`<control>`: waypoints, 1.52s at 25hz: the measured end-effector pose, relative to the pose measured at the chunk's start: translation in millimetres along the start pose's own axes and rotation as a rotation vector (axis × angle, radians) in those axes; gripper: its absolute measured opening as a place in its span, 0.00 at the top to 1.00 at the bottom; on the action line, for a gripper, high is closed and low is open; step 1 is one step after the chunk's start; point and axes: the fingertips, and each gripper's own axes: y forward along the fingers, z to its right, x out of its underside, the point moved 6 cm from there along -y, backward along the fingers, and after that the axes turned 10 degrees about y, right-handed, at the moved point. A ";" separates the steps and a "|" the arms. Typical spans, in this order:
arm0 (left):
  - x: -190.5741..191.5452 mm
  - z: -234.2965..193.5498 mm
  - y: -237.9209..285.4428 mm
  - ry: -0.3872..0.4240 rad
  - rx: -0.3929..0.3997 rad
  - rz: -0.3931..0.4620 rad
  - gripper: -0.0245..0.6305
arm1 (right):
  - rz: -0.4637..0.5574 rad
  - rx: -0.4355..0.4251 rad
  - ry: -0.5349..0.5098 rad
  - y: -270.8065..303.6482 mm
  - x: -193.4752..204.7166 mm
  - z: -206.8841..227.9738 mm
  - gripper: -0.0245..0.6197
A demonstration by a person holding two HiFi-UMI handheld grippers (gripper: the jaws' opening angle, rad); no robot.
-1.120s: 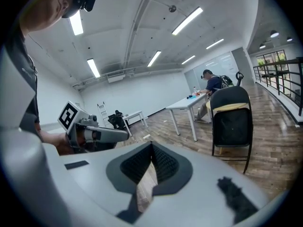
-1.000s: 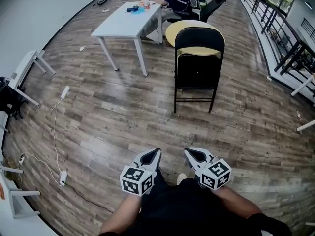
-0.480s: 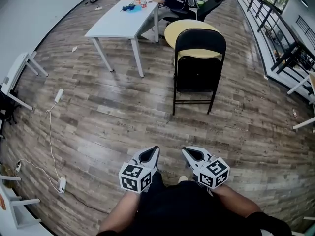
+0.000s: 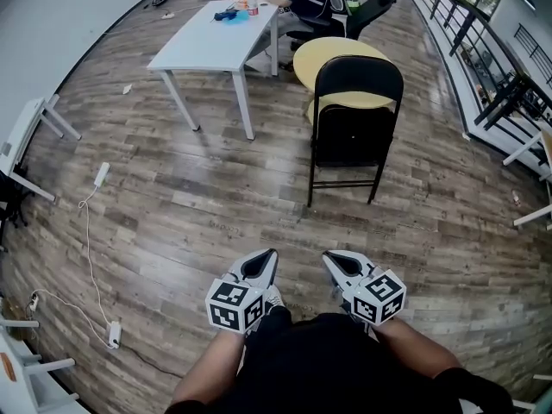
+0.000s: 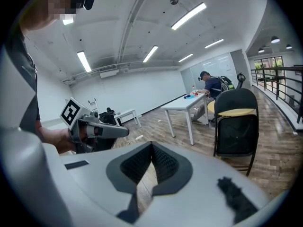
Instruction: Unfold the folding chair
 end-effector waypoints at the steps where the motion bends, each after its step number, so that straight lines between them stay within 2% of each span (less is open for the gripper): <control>1: -0.1 -5.2 -1.0 0.000 0.003 -0.004 0.95 | 0.001 0.002 0.000 5.1 -2.6 -1.7 0.97; 15: -5.2 -81.3 -20.3 0.019 0.024 0.004 0.95 | 0.018 0.024 0.000 73.8 -20.1 -31.8 0.97; 23: 2.5 -97.4 -32.9 -0.009 0.030 0.022 0.95 | 0.038 0.018 0.001 87.4 -29.2 -47.7 0.97; 32: 1.9 -111.5 -46.2 0.009 0.003 0.004 0.95 | 0.038 0.002 0.024 104.2 -29.8 -50.2 0.97; 36: 2.7 -120.5 -50.8 -0.009 -0.021 -0.010 0.95 | 0.046 -0.013 0.037 115.5 -32.9 -48.6 0.97; 38: -0.2 -120.2 -52.4 0.012 -0.020 -0.008 0.95 | 0.062 -0.028 0.037 121.6 -36.5 -50.3 0.97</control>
